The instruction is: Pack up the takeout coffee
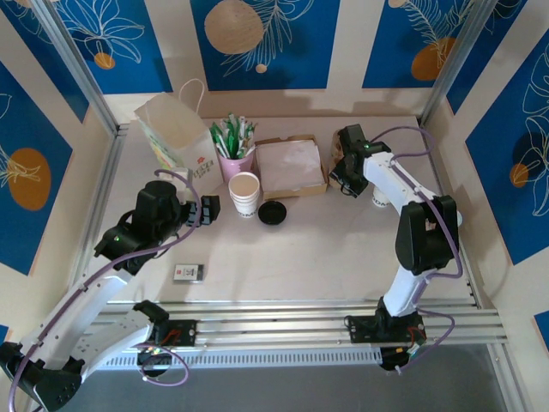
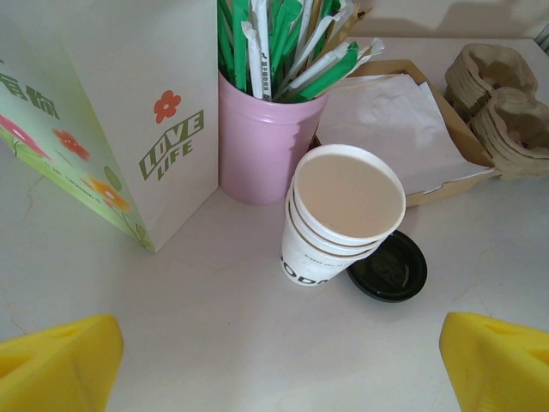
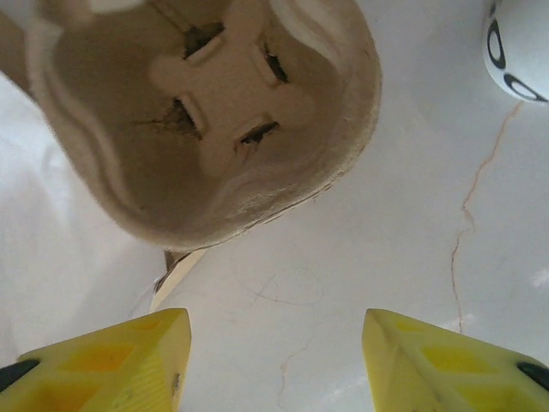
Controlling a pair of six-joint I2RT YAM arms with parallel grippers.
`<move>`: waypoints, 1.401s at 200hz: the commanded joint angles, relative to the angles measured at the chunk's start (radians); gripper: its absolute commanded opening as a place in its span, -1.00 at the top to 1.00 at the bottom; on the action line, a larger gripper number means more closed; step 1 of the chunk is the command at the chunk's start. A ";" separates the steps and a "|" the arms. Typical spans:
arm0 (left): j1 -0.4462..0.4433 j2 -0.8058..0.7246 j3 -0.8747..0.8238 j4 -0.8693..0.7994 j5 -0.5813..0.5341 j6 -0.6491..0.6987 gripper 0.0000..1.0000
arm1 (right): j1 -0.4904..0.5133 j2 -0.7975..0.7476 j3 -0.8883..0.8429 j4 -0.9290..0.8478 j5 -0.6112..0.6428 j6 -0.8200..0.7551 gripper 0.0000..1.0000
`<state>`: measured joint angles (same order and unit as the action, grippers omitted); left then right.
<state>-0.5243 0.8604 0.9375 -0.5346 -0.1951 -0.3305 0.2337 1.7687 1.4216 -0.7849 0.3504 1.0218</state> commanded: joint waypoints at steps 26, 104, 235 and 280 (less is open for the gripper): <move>0.012 0.000 -0.006 0.015 0.003 0.019 -0.89 | -0.038 -0.008 -0.049 0.057 -0.031 0.162 0.02; 0.013 0.006 -0.008 0.016 0.010 0.019 -0.89 | -0.043 0.004 -0.016 0.094 -0.042 0.160 0.08; 0.012 0.017 -0.007 0.015 0.020 0.025 -0.90 | -0.065 0.037 -0.008 0.123 -0.055 0.182 0.20; 0.012 0.019 -0.006 0.016 0.020 0.025 -0.90 | -0.065 0.051 -0.007 0.127 -0.064 0.193 0.24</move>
<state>-0.5240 0.8745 0.9337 -0.5320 -0.1867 -0.3302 0.1696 1.7920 1.3918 -0.6575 0.3054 1.1889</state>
